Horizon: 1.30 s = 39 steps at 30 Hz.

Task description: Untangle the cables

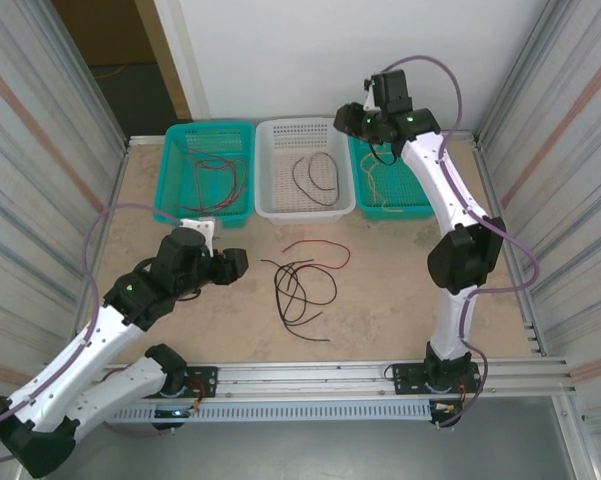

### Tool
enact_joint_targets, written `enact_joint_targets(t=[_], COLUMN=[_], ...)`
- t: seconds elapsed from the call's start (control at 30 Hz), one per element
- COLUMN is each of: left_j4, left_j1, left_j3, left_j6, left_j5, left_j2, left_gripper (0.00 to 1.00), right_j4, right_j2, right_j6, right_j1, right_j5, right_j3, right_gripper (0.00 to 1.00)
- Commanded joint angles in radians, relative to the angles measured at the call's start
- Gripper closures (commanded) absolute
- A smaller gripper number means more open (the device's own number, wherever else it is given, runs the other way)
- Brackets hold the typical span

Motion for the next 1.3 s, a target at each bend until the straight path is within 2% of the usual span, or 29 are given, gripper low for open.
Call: enact_joint_targets(t=[0.0,0.1,0.27,0.47,0.73,0.83,0.93,1.2,1.27], left_j4=[-0.011,0.0,0.009,0.014,-0.019,-0.015,-0.012,0.005,0.012], left_j1=[0.029,0.064,0.103,0.112,0.116,0.12,0.123,0.129,0.131], left_j3=[0.012,0.005,-0.007,-0.018,-0.027,-0.045,-0.057,-0.077,-0.077], left_j6=[-0.05,-0.061,-0.096,-0.135,-0.138,-0.148,-0.153,-0.15,-0.149], left_j5=[0.036,0.073,0.109,0.128,0.113,0.115,0.12,0.136,0.138], left_j2=[0.017,0.047,0.092,0.105,0.056,0.039,0.026,0.024,0.027], left_gripper=[0.39,0.4,0.44,0.48,0.49,0.49,0.49,0.5,0.5], right_j4=[-0.035,-0.01,0.005,-0.003,0.071,0.085,0.094,0.108,0.104], right_j2=[-0.121,-0.259,-0.44,-0.415,-0.219,-0.14,-0.087,-0.019,-0.004], right_j6=[0.009,-0.019,-0.018,0.064,0.141,0.159,0.161,0.144,0.143], right_j1=[0.044,0.088,0.256,0.46,0.568,0.569,0.569,0.568,0.568], right_j5=[-0.014,0.046,0.163,0.26,0.175,0.153,0.144,0.129,0.124], right_j3=[-0.123,-0.338,-0.656,-0.846,-0.853,-0.826,-0.804,-0.759,-0.75], right_gripper=[0.43,0.42,0.44,0.57,0.57,0.57,0.6,0.62,0.69])
